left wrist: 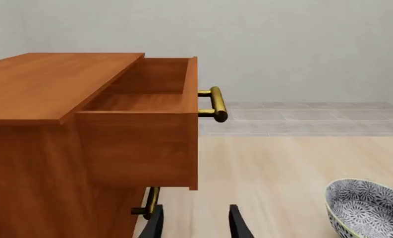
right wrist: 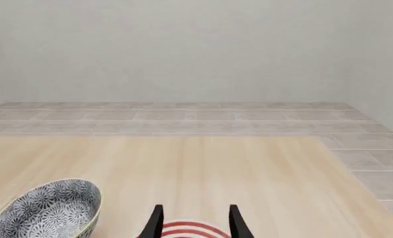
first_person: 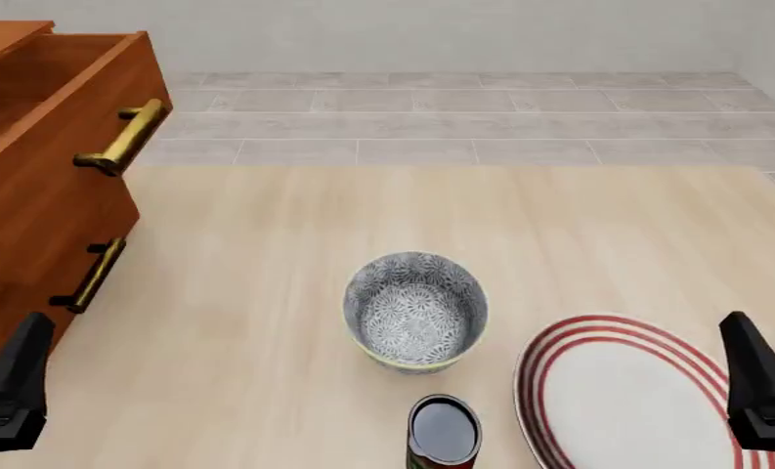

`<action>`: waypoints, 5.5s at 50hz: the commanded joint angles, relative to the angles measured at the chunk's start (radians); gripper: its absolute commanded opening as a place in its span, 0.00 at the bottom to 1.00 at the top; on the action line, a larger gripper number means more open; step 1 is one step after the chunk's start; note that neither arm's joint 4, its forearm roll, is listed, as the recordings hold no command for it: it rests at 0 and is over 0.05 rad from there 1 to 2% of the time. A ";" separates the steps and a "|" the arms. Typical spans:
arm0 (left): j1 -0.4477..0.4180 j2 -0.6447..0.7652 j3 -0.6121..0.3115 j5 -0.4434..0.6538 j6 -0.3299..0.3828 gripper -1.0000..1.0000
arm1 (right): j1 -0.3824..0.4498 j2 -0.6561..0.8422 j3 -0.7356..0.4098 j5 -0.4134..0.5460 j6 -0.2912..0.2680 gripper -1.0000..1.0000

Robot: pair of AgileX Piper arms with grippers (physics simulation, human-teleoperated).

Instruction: Put the bowl on the plate.

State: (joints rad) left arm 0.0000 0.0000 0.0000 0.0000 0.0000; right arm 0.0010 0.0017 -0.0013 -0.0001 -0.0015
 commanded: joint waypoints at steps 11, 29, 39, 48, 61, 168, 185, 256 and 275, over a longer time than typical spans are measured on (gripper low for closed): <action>0.000 0.000 0.000 0.000 0.000 1.00 | 0.011 0.008 -0.002 0.005 -0.005 1.00; 0.000 0.000 0.000 0.000 0.000 1.00 | 0.033 0.170 -0.016 -0.111 0.006 1.00; 0.000 0.000 0.000 0.000 0.000 1.00 | 0.059 0.299 -0.138 -0.148 -0.001 1.00; 0.000 0.000 0.000 0.000 0.000 1.00 | 0.098 0.417 -0.209 -0.200 -0.009 1.00; 0.000 0.000 0.000 0.000 0.000 1.00 | 0.177 0.643 -0.321 -0.247 -0.013 1.00; 0.000 0.000 0.000 0.000 0.000 1.00 | 0.480 1.465 -0.712 0.057 0.053 1.00; 0.000 0.000 0.000 0.000 0.000 1.00 | 0.497 1.527 -0.729 0.034 0.081 1.00; 0.000 0.000 0.000 0.000 0.000 1.00 | 0.532 1.689 -0.697 -0.076 0.151 1.00; 0.000 0.000 0.000 0.000 0.000 1.00 | 0.526 1.687 -0.689 -0.084 0.148 0.00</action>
State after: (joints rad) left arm 0.0000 0.0000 0.0000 0.0000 0.0000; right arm 0.5258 1.6881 -0.7002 -0.0830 0.1451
